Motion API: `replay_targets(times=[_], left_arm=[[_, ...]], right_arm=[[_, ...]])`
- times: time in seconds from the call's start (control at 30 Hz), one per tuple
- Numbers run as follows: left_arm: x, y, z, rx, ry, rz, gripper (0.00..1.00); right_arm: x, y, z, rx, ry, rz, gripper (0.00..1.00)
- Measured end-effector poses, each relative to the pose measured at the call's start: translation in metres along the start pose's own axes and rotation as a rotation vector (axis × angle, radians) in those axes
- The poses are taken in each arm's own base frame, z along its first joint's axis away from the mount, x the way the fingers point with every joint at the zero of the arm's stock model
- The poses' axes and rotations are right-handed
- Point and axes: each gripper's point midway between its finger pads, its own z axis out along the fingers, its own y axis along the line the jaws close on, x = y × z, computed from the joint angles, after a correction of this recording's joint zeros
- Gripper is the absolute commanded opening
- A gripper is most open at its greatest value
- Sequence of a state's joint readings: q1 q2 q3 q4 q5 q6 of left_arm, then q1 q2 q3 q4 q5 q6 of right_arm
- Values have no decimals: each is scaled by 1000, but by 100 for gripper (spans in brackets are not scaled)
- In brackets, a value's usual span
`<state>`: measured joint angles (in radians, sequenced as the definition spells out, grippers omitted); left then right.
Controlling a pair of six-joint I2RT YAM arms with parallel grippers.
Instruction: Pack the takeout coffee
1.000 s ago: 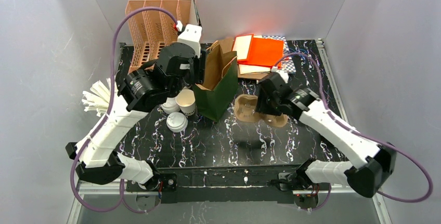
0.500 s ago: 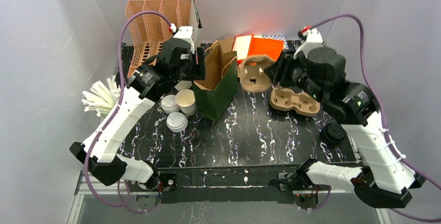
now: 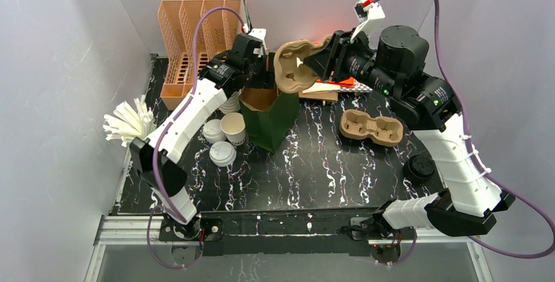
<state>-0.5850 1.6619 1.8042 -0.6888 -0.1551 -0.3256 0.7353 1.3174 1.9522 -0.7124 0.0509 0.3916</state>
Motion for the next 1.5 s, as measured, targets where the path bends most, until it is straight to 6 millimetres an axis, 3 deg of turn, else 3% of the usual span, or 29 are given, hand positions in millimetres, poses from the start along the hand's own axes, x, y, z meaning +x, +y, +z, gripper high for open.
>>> replay_targets(times=[0.17,0.33,0.47,0.7,0.8,0.93,1.07,1.17,1.2,1.3,1.33,1.5], left_arm=[[5,3,27,-40,47,46,59],[7,7,27,-61,73,61,58],[-4,1,13,-31,44,53,60],[-29,8,-44,-14,-95,62,60],[-39,15,-55,-27,-134,82,60],[-37,27,-35,-67,-100,100,60],[-21,36,1,-83,-16,111,59],[-10,38,20,-81,35,115,50],[-6,37,24,-78,49,117,43],[-2,31,27,-41,70,121,7],[-2,28,28,-26,72,114,0],[-3,5,22,104,91,118,0]], right_arm=[[-1,11,-1,-63,-14,0,46],[-7,14,-5,-81,-37,-5,45],[-13,13,-8,-71,-66,-9,40],[-5,-4,-7,-1,-79,-7,42],[-3,-5,-3,1,-73,-7,42],[-3,-5,2,0,-71,-13,42],[-3,-5,9,0,-66,-28,42],[-4,-4,11,-1,-66,-33,42],[-4,-4,12,-4,-65,-36,42],[-5,-2,12,-13,-64,-46,42],[-5,-2,11,-17,-63,-50,42],[-8,3,9,-40,-67,-62,42]])
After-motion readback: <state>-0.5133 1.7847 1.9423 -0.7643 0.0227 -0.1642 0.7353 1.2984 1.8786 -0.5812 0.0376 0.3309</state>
